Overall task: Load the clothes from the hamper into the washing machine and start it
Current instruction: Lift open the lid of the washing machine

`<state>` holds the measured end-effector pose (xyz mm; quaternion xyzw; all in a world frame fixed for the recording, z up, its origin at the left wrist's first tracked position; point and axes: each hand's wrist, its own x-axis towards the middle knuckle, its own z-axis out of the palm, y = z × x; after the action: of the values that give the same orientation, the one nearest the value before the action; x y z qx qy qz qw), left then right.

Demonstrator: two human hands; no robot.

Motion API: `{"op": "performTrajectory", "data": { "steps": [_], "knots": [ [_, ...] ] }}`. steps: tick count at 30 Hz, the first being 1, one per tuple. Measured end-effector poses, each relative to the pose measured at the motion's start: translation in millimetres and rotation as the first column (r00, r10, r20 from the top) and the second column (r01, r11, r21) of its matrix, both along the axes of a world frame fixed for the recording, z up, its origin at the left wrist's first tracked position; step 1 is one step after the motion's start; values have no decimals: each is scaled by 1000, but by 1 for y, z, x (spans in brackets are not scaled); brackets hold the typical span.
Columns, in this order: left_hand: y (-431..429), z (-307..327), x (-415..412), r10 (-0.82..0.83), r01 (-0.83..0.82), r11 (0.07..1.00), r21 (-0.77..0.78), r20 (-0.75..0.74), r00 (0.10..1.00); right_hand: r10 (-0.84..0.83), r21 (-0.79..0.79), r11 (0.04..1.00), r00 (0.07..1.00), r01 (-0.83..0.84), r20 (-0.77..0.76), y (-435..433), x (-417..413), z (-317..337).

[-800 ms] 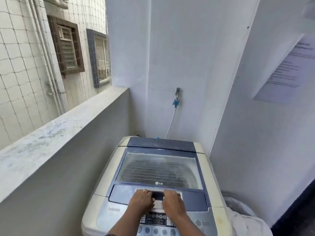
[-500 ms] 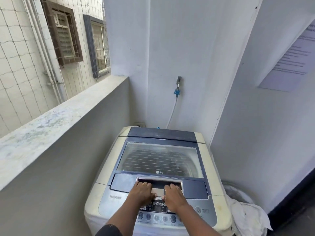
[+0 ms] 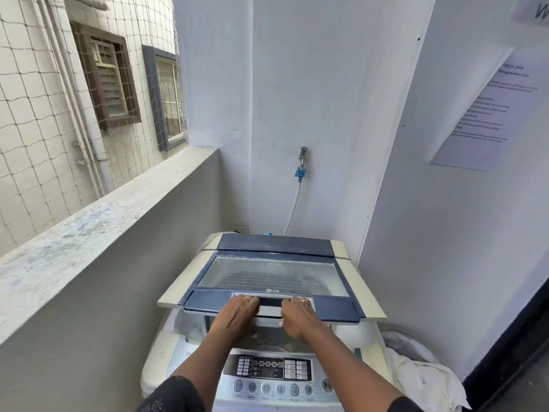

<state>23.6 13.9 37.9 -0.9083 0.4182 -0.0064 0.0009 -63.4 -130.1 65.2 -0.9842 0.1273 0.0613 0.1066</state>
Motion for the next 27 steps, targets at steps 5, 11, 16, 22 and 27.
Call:
{"op": "performTrajectory", "data": {
  "steps": [5,11,16,22,27],
  "knots": [
    [-2,26,17,-106,111,989,-97,61,992,61,-83,995,998,-61,-6,-9,17,36],
    [-8,63,43,-205,221,970,-96,158,966,133,-41,990,985,-138,-113,-22,52,79],
    [-18,104,91,-212,284,931,-229,295,932,106,-72,992,994,-104,24,-43,81,129],
    [-35,118,123,53,209,910,-357,602,797,78,-131,991,903,-24,423,-65,112,138],
    [-57,121,158,126,111,917,-383,543,830,-10,-106,990,785,96,619,-83,154,127]
  ]
}}
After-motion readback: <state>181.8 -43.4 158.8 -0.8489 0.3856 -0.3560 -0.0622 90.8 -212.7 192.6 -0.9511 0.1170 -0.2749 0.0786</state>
